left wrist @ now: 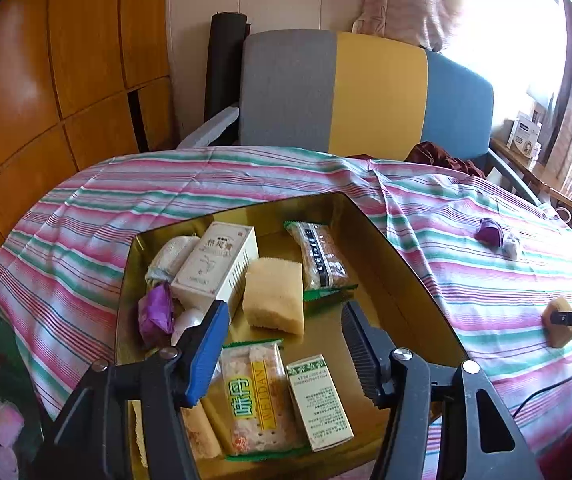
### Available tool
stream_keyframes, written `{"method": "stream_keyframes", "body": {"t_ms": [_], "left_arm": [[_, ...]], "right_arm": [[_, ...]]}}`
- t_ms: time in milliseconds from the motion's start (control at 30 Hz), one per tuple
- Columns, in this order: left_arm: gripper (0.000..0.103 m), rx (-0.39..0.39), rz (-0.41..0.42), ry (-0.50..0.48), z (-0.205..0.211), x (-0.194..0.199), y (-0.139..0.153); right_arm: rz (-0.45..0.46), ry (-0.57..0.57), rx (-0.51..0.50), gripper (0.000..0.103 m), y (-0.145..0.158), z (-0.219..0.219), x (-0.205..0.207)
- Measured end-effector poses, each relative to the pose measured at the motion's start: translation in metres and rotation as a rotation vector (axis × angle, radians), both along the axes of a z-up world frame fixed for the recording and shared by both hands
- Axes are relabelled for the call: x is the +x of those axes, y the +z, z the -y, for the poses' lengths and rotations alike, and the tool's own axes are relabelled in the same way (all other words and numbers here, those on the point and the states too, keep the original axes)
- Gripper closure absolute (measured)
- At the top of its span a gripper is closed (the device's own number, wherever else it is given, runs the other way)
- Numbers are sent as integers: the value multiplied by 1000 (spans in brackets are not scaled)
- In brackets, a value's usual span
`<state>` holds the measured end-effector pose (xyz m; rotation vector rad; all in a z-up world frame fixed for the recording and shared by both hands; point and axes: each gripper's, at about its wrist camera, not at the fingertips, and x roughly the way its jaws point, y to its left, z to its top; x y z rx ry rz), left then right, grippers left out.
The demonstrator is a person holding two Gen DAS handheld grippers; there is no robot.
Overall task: Organize objects
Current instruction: 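Carry the yellow sponge into the gold tray and open the right tool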
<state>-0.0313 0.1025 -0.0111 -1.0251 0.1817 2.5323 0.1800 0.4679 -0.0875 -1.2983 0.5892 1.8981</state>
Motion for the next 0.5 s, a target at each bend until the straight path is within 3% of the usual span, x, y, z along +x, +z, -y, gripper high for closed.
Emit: {"method": "stream_keyframes", "body": {"t_ms": [500], "left_arm": [[42, 11, 10, -4, 6, 8, -5]], "right_arm": [[-53, 88, -59, 57, 3, 36, -17]]}}
